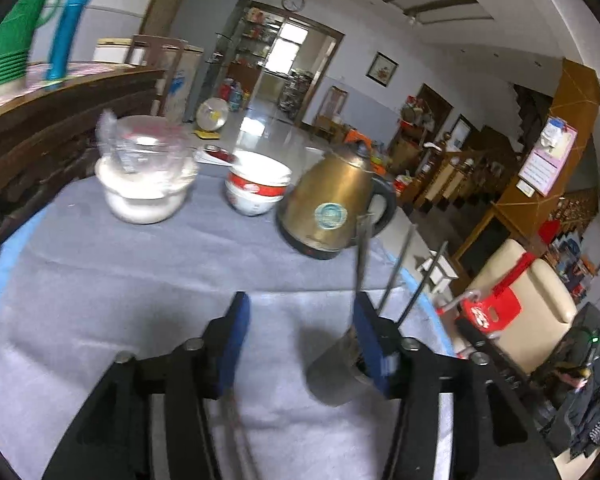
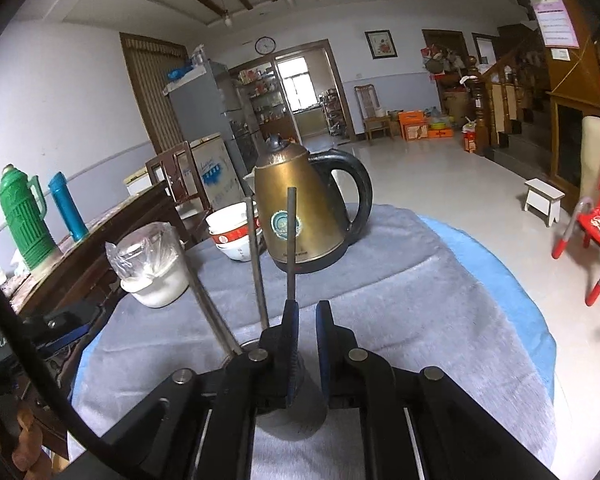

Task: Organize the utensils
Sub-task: 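Pull both tools back from the cup toward the remaining chopsticks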

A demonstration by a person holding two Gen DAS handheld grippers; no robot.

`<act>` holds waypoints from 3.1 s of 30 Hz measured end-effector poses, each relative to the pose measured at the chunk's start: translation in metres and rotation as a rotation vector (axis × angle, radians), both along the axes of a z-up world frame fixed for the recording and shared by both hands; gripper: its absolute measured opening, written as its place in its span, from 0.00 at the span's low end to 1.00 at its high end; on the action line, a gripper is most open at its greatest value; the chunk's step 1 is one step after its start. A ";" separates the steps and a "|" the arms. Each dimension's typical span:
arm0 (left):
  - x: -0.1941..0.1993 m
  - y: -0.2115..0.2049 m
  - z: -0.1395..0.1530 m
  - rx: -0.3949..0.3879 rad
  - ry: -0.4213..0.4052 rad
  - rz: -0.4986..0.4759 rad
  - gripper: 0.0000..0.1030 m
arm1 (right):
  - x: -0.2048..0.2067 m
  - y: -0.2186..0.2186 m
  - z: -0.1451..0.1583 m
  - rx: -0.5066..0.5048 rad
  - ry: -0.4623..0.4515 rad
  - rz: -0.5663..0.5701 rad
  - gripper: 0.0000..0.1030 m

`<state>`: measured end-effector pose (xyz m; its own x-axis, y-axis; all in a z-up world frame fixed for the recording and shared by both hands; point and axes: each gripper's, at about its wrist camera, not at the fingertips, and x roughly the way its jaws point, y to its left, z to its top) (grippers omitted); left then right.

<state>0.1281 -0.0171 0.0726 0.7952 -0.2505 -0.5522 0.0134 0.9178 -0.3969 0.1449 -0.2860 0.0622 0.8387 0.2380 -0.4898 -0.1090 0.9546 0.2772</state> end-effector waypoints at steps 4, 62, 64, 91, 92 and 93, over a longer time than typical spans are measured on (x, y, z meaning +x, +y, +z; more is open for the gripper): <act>-0.036 0.029 -0.015 0.036 0.023 0.063 0.63 | -0.024 0.003 -0.005 0.017 0.005 0.014 0.50; -0.104 0.095 -0.103 0.051 0.252 0.170 0.66 | -0.081 0.101 -0.100 -0.020 0.348 0.282 0.73; -0.104 0.097 -0.104 0.046 0.251 0.173 0.66 | -0.080 0.103 -0.100 -0.022 0.356 0.292 0.73; -0.101 0.094 -0.114 0.031 0.282 0.134 0.66 | -0.041 0.143 -0.113 -0.151 0.525 0.394 0.55; -0.101 0.094 -0.114 0.034 0.287 0.130 0.66 | -0.038 0.145 -0.115 -0.150 0.532 0.396 0.50; -0.101 0.094 -0.113 0.037 0.285 0.126 0.66 | -0.035 0.145 -0.116 -0.140 0.535 0.399 0.50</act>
